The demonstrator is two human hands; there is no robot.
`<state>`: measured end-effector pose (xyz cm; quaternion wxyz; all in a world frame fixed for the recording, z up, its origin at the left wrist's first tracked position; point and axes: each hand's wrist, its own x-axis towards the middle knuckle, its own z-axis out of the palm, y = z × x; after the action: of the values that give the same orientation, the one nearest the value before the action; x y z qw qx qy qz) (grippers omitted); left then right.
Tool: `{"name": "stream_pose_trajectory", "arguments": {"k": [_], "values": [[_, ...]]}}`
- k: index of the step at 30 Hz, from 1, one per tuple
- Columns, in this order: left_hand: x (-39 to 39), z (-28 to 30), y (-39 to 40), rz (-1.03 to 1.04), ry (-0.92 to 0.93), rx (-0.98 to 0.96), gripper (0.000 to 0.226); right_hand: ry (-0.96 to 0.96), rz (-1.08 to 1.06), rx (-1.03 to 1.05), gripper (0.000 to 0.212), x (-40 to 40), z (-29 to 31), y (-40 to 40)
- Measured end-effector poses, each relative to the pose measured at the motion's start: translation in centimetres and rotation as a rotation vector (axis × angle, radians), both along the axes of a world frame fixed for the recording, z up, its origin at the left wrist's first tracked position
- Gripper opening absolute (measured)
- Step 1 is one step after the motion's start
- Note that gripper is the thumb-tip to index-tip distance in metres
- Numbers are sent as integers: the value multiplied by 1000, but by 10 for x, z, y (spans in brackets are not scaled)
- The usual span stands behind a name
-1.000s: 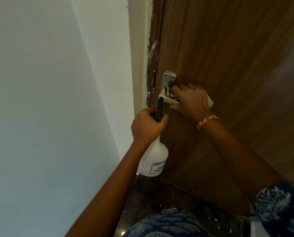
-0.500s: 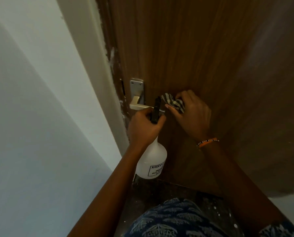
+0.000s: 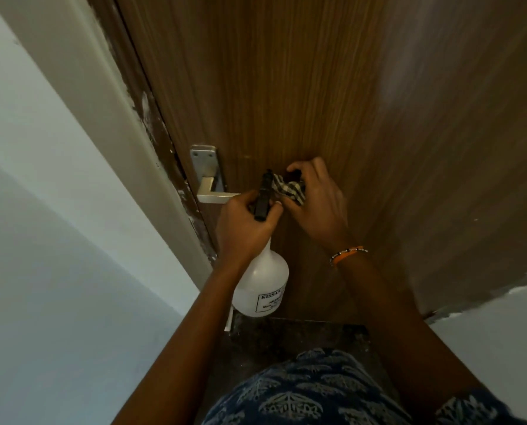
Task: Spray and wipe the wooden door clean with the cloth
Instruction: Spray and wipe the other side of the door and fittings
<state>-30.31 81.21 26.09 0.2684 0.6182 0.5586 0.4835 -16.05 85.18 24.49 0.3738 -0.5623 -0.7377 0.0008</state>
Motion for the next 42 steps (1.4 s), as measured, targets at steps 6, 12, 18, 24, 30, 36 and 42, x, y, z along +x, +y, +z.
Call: {"name": "stream_pose_trajectory", "arguments": {"k": [6, 12, 18, 24, 30, 36, 42], "values": [[-10, 0, -7, -52, -36, -23, 14, 83, -46, -6, 41, -12, -2, -3], [-19, -4, -11, -93, -28, -41, 17, 88, -86, 2, 39, -17, 0, -5], [-23, -4, -10, -95, -28, -37, 15, 72, -109, 16, 38, -19, 0, -4], [-22, -3, -10, -115, -18, -60, 16, 98, -74, 23, 35, -15, 4, -7], [-22, -2, -15, -142, -4, -99, 17, 382, -54, -112, 37, -12, 17, -15], [-23, -1, -28, -177, 5, -108, 20, 914, -54, -327, 14, -11, 23, -50], [-22, -5, -48, -262, 57, -94, 13, 1102, -119, -382, 28, -19, 10, -93]]}}
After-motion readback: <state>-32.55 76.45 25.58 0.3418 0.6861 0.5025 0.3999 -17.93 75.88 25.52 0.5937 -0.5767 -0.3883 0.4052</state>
